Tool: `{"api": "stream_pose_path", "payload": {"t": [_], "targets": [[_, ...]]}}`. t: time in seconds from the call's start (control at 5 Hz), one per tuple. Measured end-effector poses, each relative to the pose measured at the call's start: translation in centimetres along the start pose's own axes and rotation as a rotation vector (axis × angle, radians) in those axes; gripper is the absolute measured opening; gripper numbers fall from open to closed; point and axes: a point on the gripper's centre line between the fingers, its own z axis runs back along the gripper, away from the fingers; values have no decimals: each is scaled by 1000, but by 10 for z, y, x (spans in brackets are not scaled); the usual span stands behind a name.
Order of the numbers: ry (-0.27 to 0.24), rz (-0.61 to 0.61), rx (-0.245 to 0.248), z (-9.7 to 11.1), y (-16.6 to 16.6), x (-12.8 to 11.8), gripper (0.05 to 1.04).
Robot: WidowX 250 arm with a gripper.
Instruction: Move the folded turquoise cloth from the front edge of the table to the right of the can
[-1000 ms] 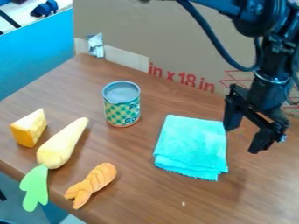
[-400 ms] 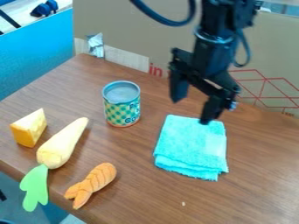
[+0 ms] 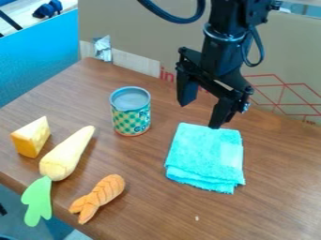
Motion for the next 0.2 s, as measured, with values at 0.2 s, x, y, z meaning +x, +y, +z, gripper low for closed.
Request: {"api": "stream_pose_path", "payload": {"t": [0.2], "targets": [[0, 0, 1, 0, 0, 0, 1001]]}}
